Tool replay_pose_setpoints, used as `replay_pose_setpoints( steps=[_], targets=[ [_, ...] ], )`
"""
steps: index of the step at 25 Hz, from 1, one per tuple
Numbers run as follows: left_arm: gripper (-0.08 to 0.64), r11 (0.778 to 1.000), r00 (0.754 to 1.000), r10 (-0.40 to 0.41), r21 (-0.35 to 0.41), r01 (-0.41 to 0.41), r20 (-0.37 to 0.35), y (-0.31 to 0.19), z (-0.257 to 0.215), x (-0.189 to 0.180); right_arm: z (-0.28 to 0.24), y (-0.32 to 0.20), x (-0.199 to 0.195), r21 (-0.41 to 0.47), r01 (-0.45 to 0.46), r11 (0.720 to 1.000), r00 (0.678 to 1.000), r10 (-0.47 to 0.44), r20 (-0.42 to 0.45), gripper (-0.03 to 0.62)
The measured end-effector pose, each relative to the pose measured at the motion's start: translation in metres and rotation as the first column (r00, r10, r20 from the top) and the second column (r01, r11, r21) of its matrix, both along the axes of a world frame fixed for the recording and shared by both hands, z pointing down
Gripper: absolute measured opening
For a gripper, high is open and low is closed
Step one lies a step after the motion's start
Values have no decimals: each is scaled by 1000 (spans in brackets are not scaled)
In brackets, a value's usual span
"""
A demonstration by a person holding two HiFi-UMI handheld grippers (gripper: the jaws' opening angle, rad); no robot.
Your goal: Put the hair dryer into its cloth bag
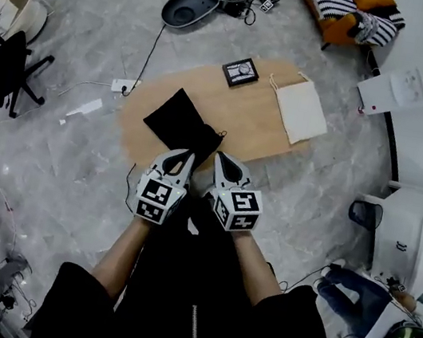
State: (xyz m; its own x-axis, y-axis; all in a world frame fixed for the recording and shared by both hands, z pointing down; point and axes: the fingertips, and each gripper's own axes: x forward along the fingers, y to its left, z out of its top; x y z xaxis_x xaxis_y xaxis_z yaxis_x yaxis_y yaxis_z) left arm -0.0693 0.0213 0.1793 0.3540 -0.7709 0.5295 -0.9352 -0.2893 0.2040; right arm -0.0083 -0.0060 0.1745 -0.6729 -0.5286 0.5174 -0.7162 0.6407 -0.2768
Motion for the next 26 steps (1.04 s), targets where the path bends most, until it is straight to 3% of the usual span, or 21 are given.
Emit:
replay_pose_setpoints(
  steps=[12,26],
  targets=[
    [15,991,995,-97,96,95,15,2,-50,-28,-62,21,-33,143,32,989,998,-40,50,8],
    [15,994,996,-87,66,86,12,-11,-40,-53,-68,10,-43,158,11,987,999,-18,45,7]
  ],
)
